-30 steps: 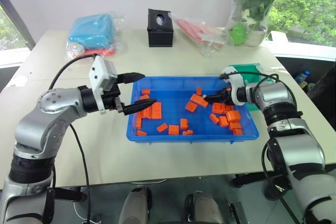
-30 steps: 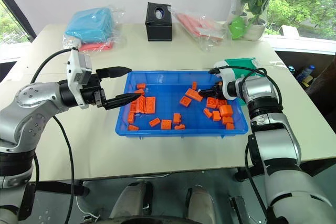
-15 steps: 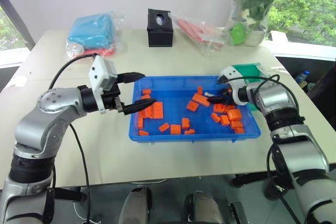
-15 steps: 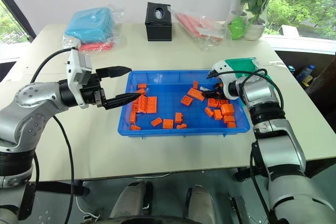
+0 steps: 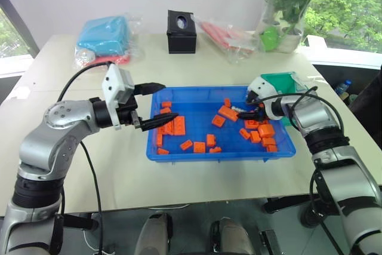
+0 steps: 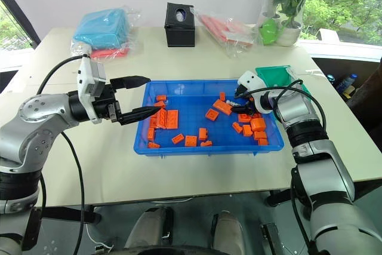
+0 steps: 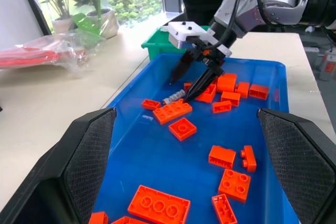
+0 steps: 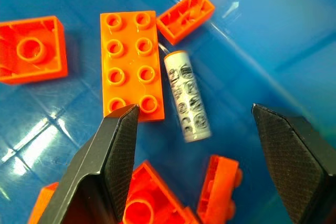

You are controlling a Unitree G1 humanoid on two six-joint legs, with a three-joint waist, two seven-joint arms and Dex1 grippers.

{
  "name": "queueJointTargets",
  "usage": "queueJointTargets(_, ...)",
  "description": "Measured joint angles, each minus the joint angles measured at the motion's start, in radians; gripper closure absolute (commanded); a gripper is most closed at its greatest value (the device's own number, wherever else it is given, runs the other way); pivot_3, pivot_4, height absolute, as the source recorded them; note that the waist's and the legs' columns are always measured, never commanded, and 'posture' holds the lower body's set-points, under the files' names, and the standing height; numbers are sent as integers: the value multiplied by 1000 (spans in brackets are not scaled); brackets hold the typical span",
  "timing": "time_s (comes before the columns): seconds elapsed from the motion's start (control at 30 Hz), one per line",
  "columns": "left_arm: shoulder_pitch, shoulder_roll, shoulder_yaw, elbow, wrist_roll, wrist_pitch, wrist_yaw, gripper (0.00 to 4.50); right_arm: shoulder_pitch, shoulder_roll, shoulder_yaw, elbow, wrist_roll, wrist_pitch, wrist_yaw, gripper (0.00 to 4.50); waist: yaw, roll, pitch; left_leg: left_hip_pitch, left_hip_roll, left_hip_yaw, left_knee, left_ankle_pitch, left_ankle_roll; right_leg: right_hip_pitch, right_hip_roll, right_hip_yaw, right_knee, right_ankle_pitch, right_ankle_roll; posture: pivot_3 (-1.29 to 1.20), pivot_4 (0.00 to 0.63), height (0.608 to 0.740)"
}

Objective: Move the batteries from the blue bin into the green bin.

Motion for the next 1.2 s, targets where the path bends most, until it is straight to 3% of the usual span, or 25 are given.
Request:
queueJointTargets(0.3,0,0,0,0,1,-3,2,0,-120,1,-4,145,-10,-36,29,1013,0,0,0,0,0,0,0,0,0,0,0,0,0,0,0,0,150,644)
queueJointTargets(0.7,1,0,3,0,0,-3,12,0,-86,0,32,183,-109,-257,0,1013,-1,1,0,0,0,0,0,0,0,0,0,0,0,0,0,0,150,644)
queueJointTargets(1.03,0,0,4,-1,0,-3,13,0,-30,6,32,142,-118,-264,20,1013,1,0,0,0,0,0,1,0,0,0,0,0,0,0,0,0,150,644)
queueJointTargets(1.13,-3,0,4,-1,0,-3,13,0,-30,12,31,142,-116,-248,27,1852,0,0,0,0,0,0,1,0,0,0,0,0,0,0,0,0,150,644)
queueJointTargets(1.2,-13,0,4,0,0,-3,12,0,-33,29,26,145,-112,-217,34,2863,-1,-1,0,0,0,0,1,0,0,1,0,0,0,0,0,0,150,644)
